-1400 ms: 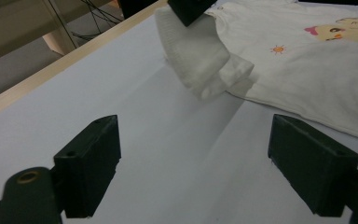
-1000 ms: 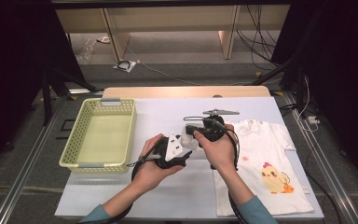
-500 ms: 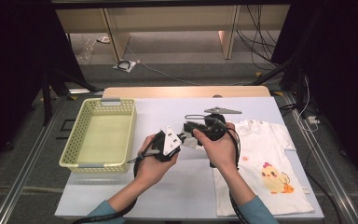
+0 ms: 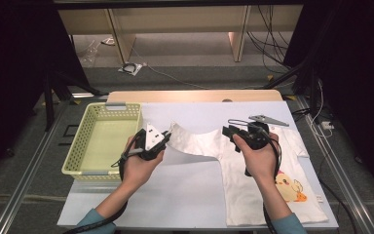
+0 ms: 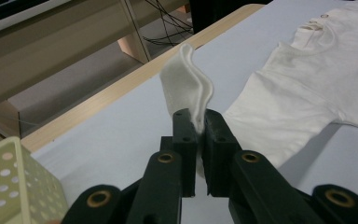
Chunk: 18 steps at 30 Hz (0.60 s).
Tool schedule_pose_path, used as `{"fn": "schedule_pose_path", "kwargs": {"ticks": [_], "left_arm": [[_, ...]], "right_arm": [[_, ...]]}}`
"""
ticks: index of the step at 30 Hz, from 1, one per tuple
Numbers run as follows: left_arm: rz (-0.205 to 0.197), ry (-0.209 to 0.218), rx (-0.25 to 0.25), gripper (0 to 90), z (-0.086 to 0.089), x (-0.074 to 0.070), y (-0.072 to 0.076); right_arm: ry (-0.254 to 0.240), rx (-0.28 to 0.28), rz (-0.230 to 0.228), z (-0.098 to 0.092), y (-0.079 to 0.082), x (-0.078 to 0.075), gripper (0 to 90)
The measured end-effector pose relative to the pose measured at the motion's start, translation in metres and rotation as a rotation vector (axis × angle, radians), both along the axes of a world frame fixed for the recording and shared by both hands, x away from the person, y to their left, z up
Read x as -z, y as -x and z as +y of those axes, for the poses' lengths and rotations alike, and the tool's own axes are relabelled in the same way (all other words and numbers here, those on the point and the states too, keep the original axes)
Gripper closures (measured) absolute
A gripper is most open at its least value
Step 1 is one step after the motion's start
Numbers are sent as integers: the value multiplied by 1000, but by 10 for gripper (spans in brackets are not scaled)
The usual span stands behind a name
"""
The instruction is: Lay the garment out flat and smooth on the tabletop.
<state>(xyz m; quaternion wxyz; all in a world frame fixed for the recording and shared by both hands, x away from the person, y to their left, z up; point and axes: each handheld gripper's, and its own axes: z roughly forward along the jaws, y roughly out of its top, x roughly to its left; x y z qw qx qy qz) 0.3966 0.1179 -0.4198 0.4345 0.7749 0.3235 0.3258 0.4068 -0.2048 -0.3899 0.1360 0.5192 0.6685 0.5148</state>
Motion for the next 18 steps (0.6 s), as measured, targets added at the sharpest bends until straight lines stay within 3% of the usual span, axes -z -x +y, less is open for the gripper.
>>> {"fn": "schedule_pose_path", "kwargs": {"ticks": [7, 18], "left_arm": [[46, 6, -40, 833, 8, 13, 9], [73, -4, -96, 758, 24, 19, 20]], "right_arm": [[1, 38, 15, -20, 5, 7, 665], [1, 64, 32, -39, 11, 12, 650]]}}
